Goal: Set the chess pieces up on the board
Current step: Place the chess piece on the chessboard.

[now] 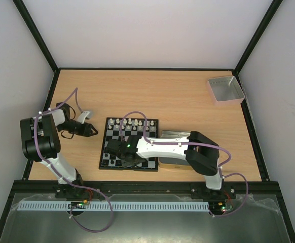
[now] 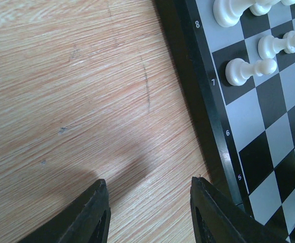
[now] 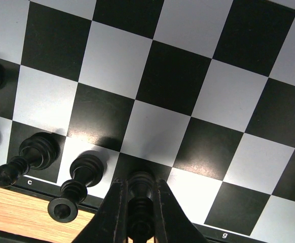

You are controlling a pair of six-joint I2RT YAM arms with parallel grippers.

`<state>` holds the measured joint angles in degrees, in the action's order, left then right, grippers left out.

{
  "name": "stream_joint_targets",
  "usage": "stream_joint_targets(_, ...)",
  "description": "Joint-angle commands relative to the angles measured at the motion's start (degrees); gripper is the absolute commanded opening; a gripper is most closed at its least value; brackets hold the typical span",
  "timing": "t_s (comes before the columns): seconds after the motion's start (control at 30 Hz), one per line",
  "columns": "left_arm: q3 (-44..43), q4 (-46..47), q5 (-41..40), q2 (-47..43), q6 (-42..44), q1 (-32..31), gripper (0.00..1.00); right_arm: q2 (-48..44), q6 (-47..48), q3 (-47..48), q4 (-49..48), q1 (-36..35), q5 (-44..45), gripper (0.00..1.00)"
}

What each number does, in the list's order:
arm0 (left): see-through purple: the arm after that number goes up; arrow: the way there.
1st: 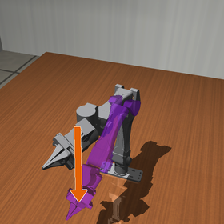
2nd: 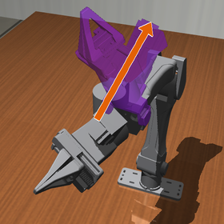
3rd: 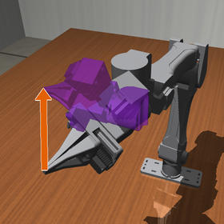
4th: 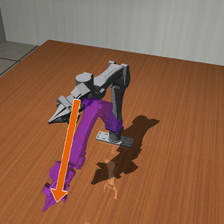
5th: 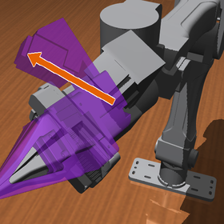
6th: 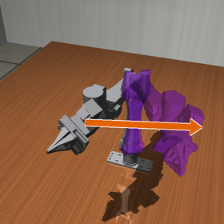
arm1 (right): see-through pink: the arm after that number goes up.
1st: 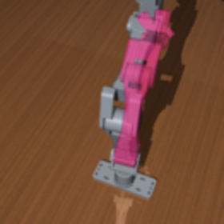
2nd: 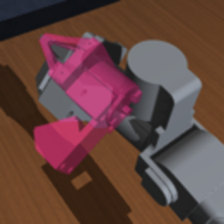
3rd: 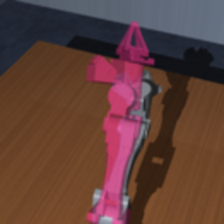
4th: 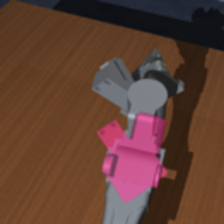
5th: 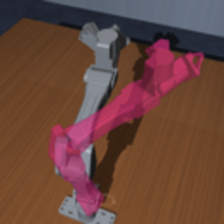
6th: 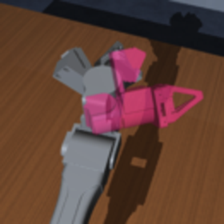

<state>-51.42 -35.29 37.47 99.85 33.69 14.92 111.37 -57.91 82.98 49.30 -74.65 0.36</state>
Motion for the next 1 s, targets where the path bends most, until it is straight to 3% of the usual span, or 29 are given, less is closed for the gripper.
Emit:
stream_joint_targets(0.0, 2.5, 0.5, -8.1, 4.0, 0.4, -0.1, 0.46, 0.2, -0.7, -0.5, 0.0, -0.5, 0.7, 0.08)
stream_joint_targets(0.43, 2.4, 0.2, -7.9, 4.2, 0.6, -0.1, 0.46, -0.2, -1.4, -0.7, 0.0, -0.5, 0.8, 0.2)
stream_joint_targets(0.63, 2.3, 0.1, -7.8, 4.1, 0.8, -0.1, 0.45, -0.8, -2.0, -0.5, 0.2, -0.5, 1.5, 0.3)
stream_joint_targets(0.97, 2.1, -0.1, -7.6, 4.6, 0.8, -0.1, 0.45, -1.9, -3.0, 2.1, 4.0, 0.0, 6.2, 0.31)
